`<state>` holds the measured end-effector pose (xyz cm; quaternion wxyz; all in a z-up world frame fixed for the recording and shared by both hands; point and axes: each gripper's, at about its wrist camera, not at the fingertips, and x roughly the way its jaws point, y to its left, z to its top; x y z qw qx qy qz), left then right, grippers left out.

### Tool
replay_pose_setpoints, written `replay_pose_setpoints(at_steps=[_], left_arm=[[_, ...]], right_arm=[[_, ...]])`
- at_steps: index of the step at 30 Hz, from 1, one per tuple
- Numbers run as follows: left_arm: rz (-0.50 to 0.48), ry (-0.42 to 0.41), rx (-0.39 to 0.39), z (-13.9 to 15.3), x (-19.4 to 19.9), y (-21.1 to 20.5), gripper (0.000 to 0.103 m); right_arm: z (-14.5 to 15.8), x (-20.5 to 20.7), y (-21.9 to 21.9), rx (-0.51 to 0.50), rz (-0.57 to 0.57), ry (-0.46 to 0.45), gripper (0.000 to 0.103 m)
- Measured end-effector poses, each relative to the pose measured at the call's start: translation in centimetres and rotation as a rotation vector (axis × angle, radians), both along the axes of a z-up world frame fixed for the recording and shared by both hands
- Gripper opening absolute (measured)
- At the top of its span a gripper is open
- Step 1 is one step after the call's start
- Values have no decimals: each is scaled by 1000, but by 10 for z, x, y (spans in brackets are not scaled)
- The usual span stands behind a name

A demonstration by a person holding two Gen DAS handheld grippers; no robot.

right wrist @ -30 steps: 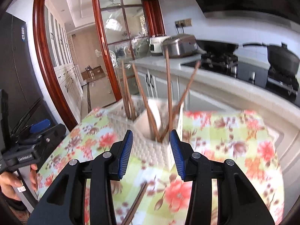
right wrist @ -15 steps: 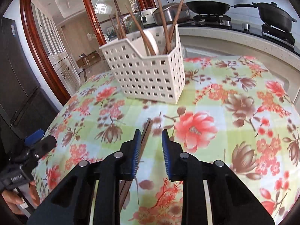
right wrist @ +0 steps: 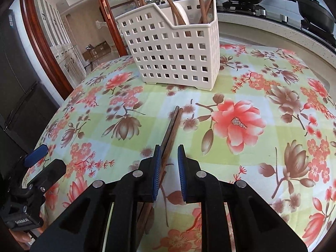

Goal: Organize utensils
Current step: 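Open both grippers and move them down over the last brown chopsticks on the table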

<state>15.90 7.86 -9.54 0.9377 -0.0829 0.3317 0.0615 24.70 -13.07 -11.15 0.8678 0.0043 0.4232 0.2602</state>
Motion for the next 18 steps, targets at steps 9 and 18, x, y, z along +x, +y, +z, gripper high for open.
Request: replay_pose_setpoints(at_steps=[9, 18], left_arm=[[-1, -3, 1, -2, -2, 2, 98], [-4, 7, -17, -3, -3, 6, 98]], right_arm=[[-3, 2, 13, -90, -17, -17, 16], [-6, 3, 21, -172, -32, -37, 14]])
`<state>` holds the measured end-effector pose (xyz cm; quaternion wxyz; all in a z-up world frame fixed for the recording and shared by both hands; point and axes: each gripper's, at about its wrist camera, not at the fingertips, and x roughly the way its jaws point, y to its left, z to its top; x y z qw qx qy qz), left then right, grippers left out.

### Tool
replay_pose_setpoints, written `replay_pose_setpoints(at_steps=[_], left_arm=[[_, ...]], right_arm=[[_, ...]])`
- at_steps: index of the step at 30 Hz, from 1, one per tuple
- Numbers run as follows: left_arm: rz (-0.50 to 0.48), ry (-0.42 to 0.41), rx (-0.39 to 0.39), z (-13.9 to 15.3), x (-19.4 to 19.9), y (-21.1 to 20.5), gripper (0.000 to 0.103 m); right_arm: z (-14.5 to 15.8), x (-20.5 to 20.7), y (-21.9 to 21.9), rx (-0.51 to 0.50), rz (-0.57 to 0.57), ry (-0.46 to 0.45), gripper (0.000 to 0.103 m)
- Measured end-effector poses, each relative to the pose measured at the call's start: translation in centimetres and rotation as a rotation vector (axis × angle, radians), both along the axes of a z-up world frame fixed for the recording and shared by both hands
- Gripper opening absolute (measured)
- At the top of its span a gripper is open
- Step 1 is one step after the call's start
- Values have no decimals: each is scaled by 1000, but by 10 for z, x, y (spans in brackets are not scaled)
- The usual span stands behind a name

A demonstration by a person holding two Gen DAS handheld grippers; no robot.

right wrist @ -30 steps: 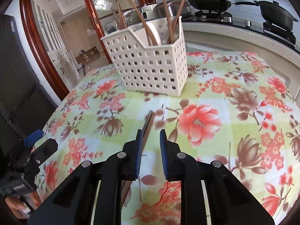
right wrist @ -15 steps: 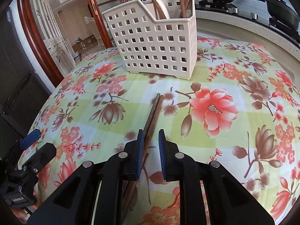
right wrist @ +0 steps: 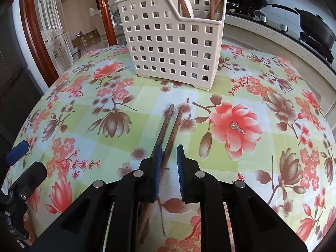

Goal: Organize utensils
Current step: 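Close the left gripper on a chopstick while the right gripper grasps the other chopstick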

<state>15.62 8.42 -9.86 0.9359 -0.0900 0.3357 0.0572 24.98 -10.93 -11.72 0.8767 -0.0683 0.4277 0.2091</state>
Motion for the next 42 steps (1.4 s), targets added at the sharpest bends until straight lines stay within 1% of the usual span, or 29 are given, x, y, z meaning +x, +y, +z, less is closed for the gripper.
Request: replay_pose_setpoints(at_steps=[3, 9, 11, 12, 14, 17, 21, 25, 27, 29, 30, 33, 35, 36, 38, 40, 42], left_arm=[[-5, -4, 4, 1, -1, -2, 98], [-9, 7, 8, 0, 0, -3, 98], [-12, 13, 10, 0, 1, -4, 98], [-14, 17, 13, 0, 2, -5, 98], [-23, 28, 12, 1, 4, -7, 98], [-44, 45, 1, 1, 8, -13, 98], [-93, 95, -20, -2, 25, -28, 98], [-148, 126, -2, -3, 49, -54, 96], [-174, 145, 16, -4, 62, -67, 87], [-208, 182, 29, -7, 76, -80, 71], [-229, 204, 38, -10, 84, -89, 68], [-255, 219, 58, -14, 96, -104, 62], [-262, 231, 63, -18, 104, -110, 51], [-260, 238, 63, -20, 109, -112, 49], [-251, 243, 63, -22, 115, -113, 40], [-241, 238, 87, -23, 118, -116, 35], [-237, 234, 103, -24, 120, -119, 33]], right_arm=[[0, -1, 7, -44, -2, -15, 14], [0, 5, 8, -53, 2, -4, 14], [0, 5, 8, -72, 15, -6, 9], [0, 6, 7, -70, 17, 0, 8], [0, 7, 0, -46, 14, 9, 6], [0, 6, -16, -16, -2, 12, 6], [1, 5, -43, 26, -28, 22, 6], [1, 7, -69, 63, -57, 34, 6], [1, 7, -78, 76, -63, 37, 6], [1, 6, -85, 91, -68, 36, 6], [1, 6, -90, 100, -72, 37, 6], [0, 7, -101, 121, -80, 40, 6], [-2, 7, -105, 130, -80, 44, 6], [-3, 7, -108, 136, -80, 47, 6], [-5, 6, -112, 151, -78, 51, 6], [-5, 6, -113, 157, -76, 54, 6], [-5, 6, -114, 160, -70, 55, 6]])
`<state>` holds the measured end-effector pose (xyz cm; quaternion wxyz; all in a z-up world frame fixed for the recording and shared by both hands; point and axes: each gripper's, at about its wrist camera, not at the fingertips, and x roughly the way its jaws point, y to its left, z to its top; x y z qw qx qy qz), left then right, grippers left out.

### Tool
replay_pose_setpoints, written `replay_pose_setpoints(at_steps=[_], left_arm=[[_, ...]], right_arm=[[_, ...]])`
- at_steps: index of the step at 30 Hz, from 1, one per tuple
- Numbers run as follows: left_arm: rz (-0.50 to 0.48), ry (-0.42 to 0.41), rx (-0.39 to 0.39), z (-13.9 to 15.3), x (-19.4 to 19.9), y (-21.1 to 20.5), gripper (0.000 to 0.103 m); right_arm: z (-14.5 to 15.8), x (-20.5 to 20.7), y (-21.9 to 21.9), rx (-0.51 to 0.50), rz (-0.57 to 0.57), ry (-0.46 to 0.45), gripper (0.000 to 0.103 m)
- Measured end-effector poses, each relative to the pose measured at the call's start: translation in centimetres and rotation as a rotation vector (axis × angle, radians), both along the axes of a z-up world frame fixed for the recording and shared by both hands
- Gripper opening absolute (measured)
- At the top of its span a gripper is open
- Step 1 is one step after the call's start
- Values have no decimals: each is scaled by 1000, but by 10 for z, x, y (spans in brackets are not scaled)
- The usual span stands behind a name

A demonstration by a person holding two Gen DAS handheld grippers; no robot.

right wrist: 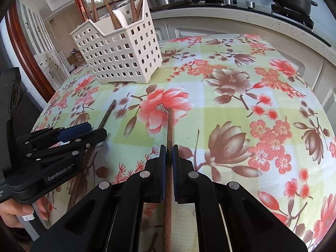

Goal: Organize utensils
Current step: 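Close the left gripper on a chopstick while the right gripper grasps the other chopstick, then lift both chopsticks upright and carry them above the white caddy with both grippers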

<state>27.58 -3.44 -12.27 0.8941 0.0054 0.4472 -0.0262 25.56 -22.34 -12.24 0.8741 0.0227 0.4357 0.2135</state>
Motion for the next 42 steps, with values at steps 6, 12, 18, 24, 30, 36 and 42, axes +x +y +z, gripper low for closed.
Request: replay_pose_setpoints(at_steps=[6, 12, 18, 24, 30, 36, 42], left_arm=[[8, -21, 72, -1, -2, -6, 22], [-10, -26, 80, -1, -4, -9, 17], [-37, -12, 25, 0, -3, 4, 6], [-18, -30, -33, 7, -12, 22, 6], [-24, -96, -32, 32, -30, 24, 6], [-26, -168, -44, 61, -49, 26, 6], [-27, -228, -44, 84, -67, 28, 6]], right_arm=[[1, -1, 5, -33, 14, -10, 6], [2, -2, 14, -116, 32, -29, 6], [3, -3, 20, -165, 35, -46, 6], [11, -4, 18, -103, 43, -56, 6], [31, -9, 18, -44, 51, -117, 6], [58, -20, 16, 15, 64, -193, 6], [79, -30, 18, 55, 70, -257, 6]])
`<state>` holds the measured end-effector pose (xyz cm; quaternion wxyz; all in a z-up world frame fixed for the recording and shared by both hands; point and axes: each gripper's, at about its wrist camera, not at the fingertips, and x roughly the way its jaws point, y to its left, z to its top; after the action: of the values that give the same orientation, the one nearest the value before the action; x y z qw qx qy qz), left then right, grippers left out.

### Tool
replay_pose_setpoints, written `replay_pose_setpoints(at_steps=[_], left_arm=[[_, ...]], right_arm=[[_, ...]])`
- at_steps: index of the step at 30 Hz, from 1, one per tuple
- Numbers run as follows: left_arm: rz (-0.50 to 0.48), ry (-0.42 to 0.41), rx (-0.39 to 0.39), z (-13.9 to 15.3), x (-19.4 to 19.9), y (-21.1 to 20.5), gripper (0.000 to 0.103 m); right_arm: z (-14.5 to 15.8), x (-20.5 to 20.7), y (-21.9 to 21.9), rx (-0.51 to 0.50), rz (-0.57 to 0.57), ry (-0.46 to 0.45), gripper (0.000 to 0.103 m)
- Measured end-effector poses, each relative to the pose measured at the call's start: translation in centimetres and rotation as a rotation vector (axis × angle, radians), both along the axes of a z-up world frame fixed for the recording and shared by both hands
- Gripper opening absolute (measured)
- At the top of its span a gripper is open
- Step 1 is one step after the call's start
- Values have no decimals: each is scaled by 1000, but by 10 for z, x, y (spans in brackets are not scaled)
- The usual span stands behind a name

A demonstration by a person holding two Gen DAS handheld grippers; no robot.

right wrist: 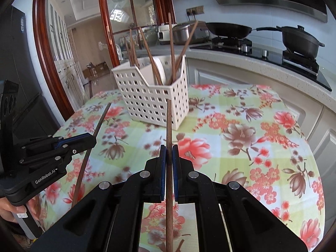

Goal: Organize utensils
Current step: 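Lift both chopsticks upright and carry them above the white caddy with both grippers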

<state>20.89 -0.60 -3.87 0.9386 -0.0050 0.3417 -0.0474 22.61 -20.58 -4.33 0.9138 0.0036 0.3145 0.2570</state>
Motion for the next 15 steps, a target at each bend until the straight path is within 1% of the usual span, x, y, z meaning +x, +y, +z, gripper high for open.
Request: replay_pose_setpoints(at_steps=[5, 11, 15], left_arm=[[4, -43, 3, 15, -13, 2, 6], [17, -76, -6, 25, -25, 9, 6], [27, -104, -6, 34, -34, 13, 6]], right_arm=[[14, -8, 1, 24, 7, -44, 6], [27, -17, 0, 55, 6, -102, 6], [32, -21, 5, 47, 25, -127, 6]])
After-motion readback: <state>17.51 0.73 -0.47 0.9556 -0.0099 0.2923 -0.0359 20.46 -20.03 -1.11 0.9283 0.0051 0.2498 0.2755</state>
